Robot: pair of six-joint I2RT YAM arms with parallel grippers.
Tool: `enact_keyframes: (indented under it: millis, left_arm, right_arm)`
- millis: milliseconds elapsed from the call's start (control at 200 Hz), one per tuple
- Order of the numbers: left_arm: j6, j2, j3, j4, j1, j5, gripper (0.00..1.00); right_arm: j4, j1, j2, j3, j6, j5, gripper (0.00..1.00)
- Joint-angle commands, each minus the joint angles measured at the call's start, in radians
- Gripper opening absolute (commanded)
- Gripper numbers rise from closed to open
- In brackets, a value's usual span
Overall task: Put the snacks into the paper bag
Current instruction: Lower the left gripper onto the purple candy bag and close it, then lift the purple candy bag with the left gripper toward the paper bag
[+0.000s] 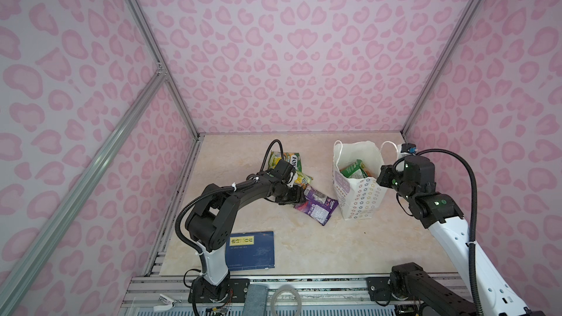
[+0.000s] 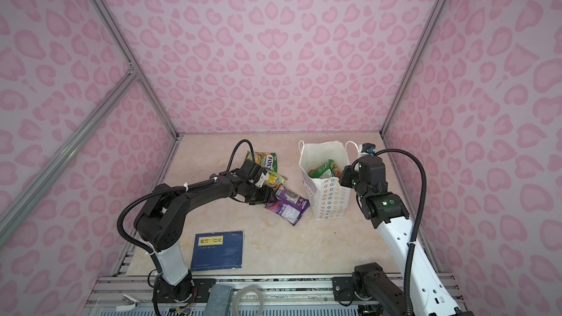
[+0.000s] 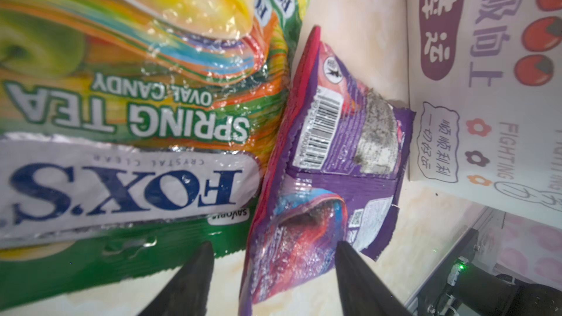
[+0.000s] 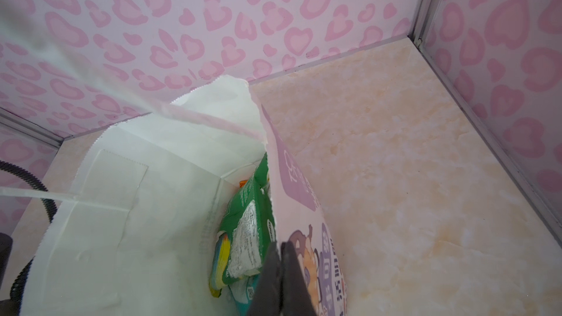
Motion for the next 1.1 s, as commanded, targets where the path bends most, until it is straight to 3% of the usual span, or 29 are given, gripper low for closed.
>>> enact_keyframes:
  millis: [0, 320, 425, 650, 825, 1095]
  left_arm:
    - [0.017, 0.016, 0.006, 0.039, 0.003, 0.080, 0.60]
    - [-0.005, 0.080, 0.019, 0.053, -0.004, 0.147, 0.47]
    - [-0.019, 0.105, 0.029, 0.058, -0.009, 0.148, 0.37]
    - [-0.063, 0.053, 0.025, 0.081, -0.009, 0.169, 0.04]
    - [-0.149, -0.078, -0.010, 0.122, -0.012, 0.169, 0.04]
    - [-0.184, -0.293, -0.020, 0.072, -0.012, 0.077, 0.04]
  right_arm:
    - [0.028, 0.002, -0.009, -0.009, 0.003, -0.013, 0.00]
    - [0.040, 0.002, -0.019, -0.020, 0.006, -0.031, 0.00]
    - [0.043, 0.001, -0.019, -0.023, 0.008, -0.037, 0.00]
    - [0.044, 0.002, -0.028, -0.028, 0.007, -0.032, 0.00]
    - [0.043, 0.002, -0.034, -0.029, 0.003, -0.019, 0.00]
    - [0.053, 0.002, -0.026, -0.034, 0.005, -0.031, 0.00]
